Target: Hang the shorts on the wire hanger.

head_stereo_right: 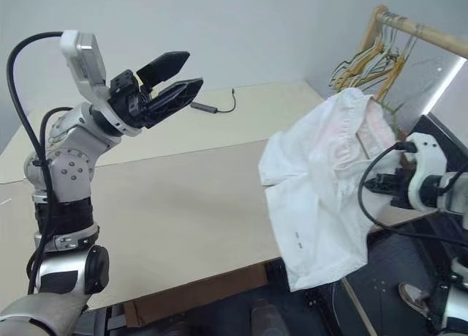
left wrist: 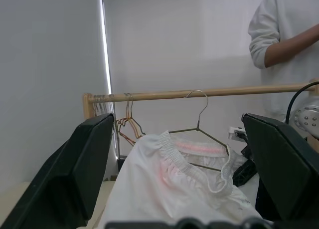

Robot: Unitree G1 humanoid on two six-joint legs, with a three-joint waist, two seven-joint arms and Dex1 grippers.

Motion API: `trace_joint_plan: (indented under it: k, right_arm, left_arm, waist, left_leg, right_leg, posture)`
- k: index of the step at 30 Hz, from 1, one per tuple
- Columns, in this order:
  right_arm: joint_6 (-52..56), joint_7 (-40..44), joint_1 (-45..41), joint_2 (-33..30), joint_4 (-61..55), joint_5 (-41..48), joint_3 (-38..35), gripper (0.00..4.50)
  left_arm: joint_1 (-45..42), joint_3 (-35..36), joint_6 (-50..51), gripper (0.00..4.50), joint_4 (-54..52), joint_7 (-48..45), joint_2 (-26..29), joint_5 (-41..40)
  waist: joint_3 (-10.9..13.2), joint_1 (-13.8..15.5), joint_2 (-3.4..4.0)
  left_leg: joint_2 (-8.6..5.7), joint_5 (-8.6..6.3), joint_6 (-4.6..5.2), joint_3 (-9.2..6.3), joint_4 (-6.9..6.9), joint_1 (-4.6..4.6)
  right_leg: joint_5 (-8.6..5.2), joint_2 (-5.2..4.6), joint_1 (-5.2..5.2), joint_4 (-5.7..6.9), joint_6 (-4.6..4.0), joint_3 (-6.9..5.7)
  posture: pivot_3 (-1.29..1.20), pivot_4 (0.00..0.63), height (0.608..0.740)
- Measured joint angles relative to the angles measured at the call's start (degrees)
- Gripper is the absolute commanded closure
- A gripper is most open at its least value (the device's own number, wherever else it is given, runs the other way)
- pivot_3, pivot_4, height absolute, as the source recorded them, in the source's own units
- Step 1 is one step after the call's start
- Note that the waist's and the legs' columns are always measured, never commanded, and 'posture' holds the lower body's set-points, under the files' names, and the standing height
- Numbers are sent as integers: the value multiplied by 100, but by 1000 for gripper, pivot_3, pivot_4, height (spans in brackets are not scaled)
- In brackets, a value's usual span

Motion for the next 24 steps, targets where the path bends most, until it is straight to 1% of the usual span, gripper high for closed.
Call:
trace_joint_plan:
  k: [4,10,13,16,20,24]
  right_arm:
    - [0,-428,-11,-349,512,423,-11,4500]
    - [0,-967,-144,-536,1100,860,-11,4500]
    - [1,-1298,-315,-533,1420,891,-10,4500]
    - [1,-1881,-875,-466,2052,578,-74,4500]
    - [-2,-2609,-1610,-337,2655,-85,-451,4500]
    - [-71,-3170,-2265,-287,3182,-634,-634,4500]
  left_arm:
    - [-2,-3,-12,47,84,-15,55,-1]
    - [-8,-22,-67,47,190,-78,123,4]
    - [-49,-26,-68,47,262,-124,148,3]
    - [-203,-40,-43,47,328,-188,153,-51]
    - [-313,-31,68,47,342,-184,137,-165]
    - [-312,-39,158,47,347,-172,117,-318]
  waist:
    - [0,-174,-1]
    - [0,-297,-1]
    - [1,-320,0]
    - [3,-328,3]
    - [3,-322,7]
    - [6,-327,11]
  left_leg:
    - [3,-3,2,0,-29,80]
    - [2,-6,6,4,-39,87]
    - [0,-8,9,4,-40,84]
    - [-1,-9,10,9,-42,83]
    - [-2,-9,11,11,-58,83]
    - [-4,-9,11,18,-77,85]
  right_leg:
    - [-18,1,97,-63,34,-5]
    - [-16,1,102,-72,38,7]
    - [-16,0,101,-76,40,8]
    - [-14,-2,100,-84,45,13]
    - [-14,-2,97,-95,45,13]
    - [-14,-2,92,-103,44,22]
  posture:
    - [-303,31,740]
    - [-298,28,740]
    - [-298,28,740]
    - [-297,23,740]
    - [-299,24,740]
    - [-300,23,740]
